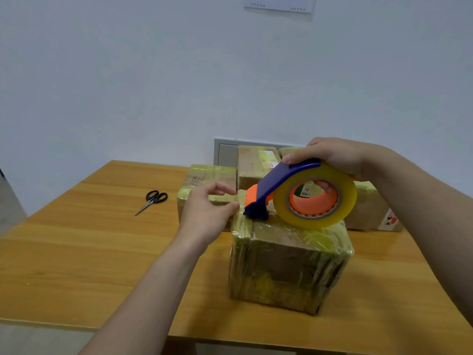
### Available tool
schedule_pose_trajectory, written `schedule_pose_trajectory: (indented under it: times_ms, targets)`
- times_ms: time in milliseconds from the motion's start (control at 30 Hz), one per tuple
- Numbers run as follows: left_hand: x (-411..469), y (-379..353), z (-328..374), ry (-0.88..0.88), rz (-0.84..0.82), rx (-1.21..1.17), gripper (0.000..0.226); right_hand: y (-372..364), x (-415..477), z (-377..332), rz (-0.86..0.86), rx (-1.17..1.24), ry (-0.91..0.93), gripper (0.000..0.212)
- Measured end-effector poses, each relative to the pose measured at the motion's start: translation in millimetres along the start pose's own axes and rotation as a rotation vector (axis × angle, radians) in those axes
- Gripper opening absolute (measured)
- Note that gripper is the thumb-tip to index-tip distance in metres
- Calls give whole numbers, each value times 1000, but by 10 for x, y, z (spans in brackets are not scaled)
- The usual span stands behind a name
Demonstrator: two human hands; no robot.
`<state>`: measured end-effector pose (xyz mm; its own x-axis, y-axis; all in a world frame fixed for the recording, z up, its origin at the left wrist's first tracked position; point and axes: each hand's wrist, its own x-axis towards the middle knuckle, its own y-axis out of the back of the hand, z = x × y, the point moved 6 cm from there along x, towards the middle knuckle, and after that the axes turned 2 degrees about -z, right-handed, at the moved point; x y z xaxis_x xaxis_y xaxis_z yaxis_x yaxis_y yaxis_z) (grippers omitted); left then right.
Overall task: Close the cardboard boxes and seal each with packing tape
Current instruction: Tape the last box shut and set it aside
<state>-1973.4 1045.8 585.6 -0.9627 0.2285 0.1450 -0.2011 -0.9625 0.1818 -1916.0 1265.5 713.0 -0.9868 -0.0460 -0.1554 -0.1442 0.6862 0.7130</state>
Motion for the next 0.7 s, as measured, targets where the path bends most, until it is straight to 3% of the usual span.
schedule_pose_trajectory:
  times_ms: [133, 267, 400, 500, 600, 700]
  targets:
    - [-47, -98, -139, 178, -118, -326, 17, 12, 25, 11, 16, -9, -7, 59]
    - [-178, -247, -203, 205, -64, -426, 29, 5, 31, 12, 21, 0, -21, 61]
    - [-294, -455, -326, 351, -54, -704, 37, -3, 29, 21, 45, 25, -44, 53]
    - [-252, -454, -283, 316, -79, -654, 44, -12, 26, 22, 48, 24, -60, 54]
    - [-78, -297, -102, 146, -58, -345, 63, -14, 7, 37, 58, 23, -71, 54]
    - [-34, -431, 41, 105, -233, -351, 47, 1, 10, 54, 82, 25, -76, 45]
